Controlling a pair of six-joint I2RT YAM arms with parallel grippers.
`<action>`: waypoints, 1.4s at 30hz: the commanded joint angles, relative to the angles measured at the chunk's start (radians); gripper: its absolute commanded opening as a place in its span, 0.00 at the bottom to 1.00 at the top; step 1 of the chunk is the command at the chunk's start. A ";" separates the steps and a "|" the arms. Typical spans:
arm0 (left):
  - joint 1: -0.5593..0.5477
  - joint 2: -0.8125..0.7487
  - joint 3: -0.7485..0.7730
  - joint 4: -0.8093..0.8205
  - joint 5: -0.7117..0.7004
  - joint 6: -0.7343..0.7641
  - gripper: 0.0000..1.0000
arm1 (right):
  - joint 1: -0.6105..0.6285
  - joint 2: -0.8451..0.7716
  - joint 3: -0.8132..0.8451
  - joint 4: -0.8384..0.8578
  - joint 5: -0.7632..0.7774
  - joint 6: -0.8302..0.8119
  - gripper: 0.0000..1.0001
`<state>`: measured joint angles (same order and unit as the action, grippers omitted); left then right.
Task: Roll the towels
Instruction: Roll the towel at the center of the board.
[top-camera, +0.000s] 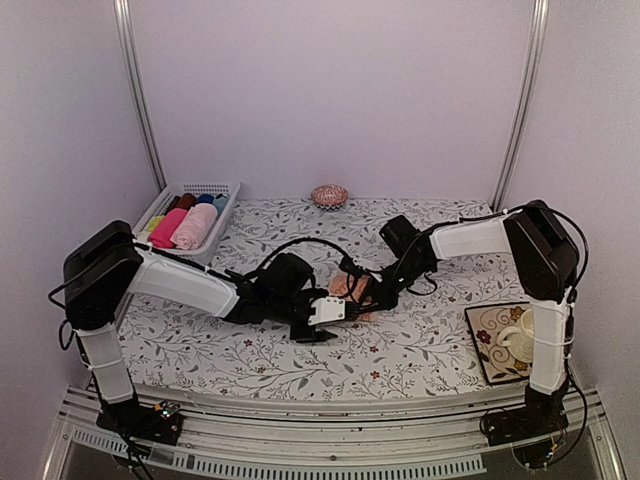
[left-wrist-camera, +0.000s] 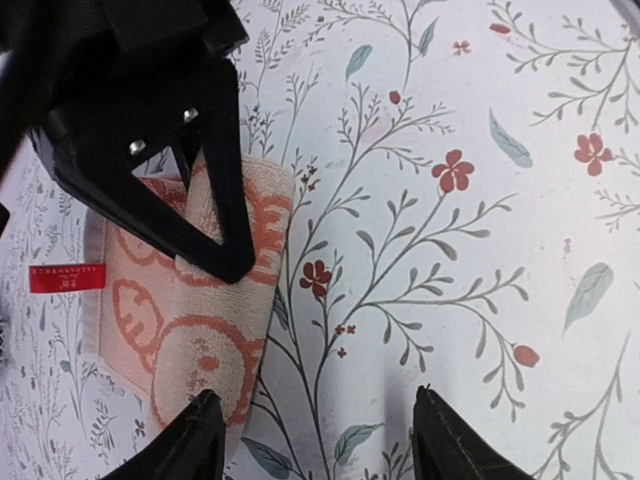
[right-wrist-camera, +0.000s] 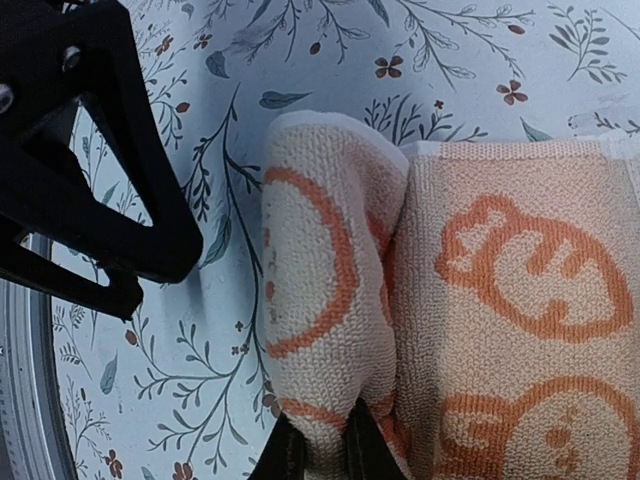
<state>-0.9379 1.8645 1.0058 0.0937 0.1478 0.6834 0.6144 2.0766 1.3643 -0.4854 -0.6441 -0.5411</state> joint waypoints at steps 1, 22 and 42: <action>-0.030 0.039 -0.025 0.189 -0.141 0.099 0.63 | -0.026 0.078 0.045 -0.120 -0.084 0.029 0.06; -0.046 0.175 -0.010 0.252 -0.208 0.207 0.49 | -0.060 0.134 0.113 -0.200 -0.280 0.014 0.08; -0.044 0.217 0.150 -0.100 -0.052 0.141 0.00 | -0.065 0.001 0.033 -0.149 -0.176 -0.024 0.46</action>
<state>-0.9733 2.0319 1.0801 0.2440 -0.0277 0.8730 0.5529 2.1727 1.4521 -0.6811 -0.9096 -0.5488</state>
